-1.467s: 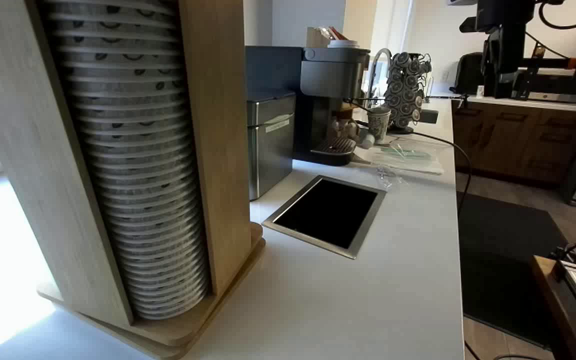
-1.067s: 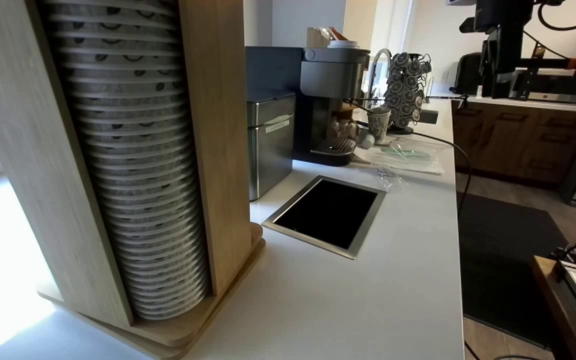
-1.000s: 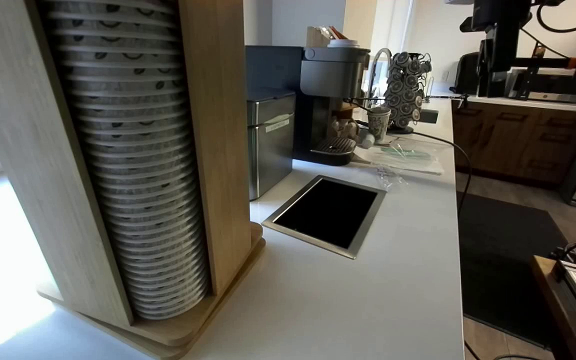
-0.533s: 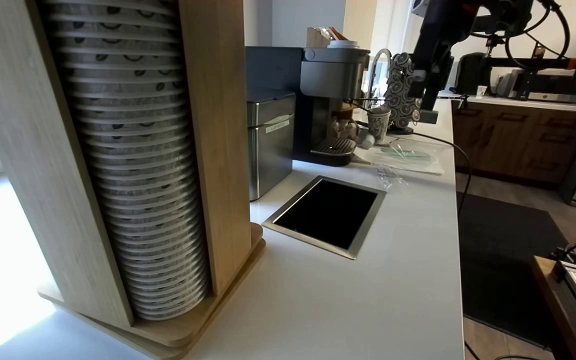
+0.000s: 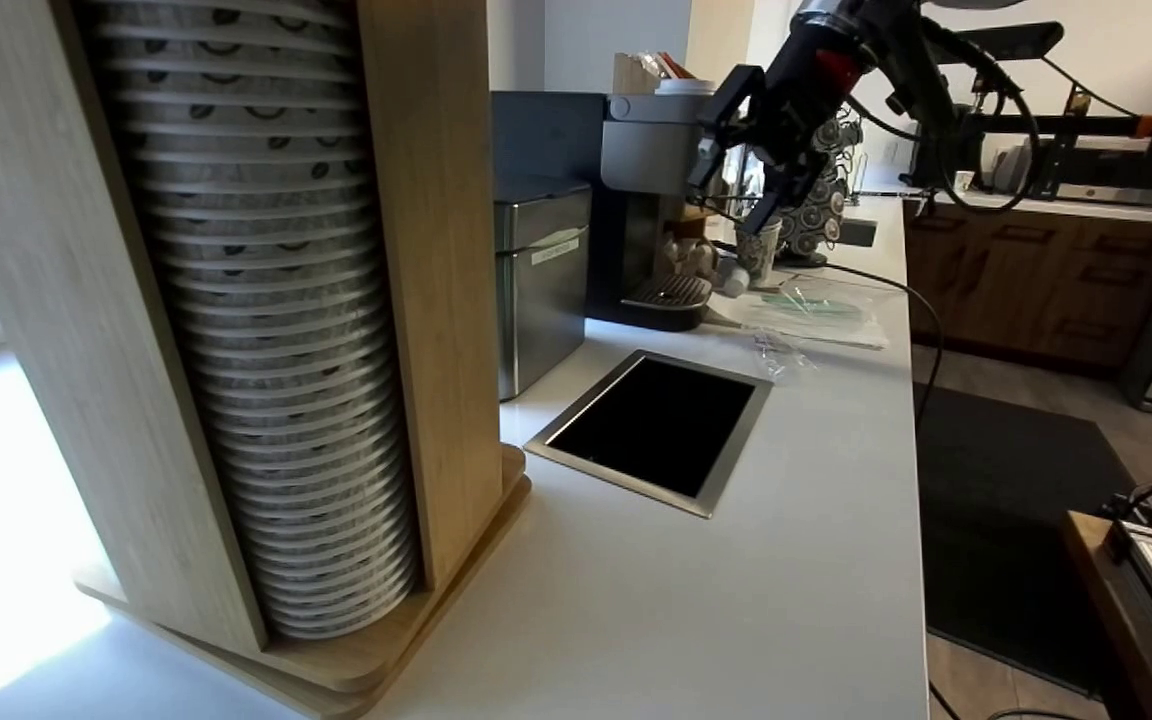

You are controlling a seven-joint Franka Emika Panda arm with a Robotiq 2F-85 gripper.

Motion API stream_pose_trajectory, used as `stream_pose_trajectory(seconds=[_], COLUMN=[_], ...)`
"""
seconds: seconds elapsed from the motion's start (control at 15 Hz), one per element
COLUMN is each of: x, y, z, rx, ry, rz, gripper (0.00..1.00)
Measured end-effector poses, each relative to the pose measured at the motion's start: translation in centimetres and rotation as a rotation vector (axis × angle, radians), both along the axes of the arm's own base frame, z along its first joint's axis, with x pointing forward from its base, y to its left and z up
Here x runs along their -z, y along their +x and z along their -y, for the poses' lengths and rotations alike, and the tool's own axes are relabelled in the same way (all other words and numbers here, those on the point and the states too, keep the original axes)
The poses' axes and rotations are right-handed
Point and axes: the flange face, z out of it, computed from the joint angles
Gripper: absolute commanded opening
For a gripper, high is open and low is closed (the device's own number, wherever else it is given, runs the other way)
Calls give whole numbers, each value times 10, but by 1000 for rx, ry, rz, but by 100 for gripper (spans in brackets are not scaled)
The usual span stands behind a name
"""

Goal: Open the bin

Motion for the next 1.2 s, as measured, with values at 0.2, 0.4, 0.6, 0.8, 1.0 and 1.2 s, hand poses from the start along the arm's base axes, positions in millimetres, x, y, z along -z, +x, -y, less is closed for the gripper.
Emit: stream_pose_trajectory(seconds=[0.2, 0.4, 0.6, 0.8, 1.0, 1.2], x=[-7, -19, -20, -19, -17, -5], y=[17, 33, 41, 42, 43, 48], z=[1, 0, -1, 0, 1, 8], rx=[115, 224, 249, 252, 255, 274], ry=[84, 164, 183, 185, 192, 238], rz=[88, 205, 248, 248, 251, 282], gripper=[100, 100, 100, 100, 100, 100])
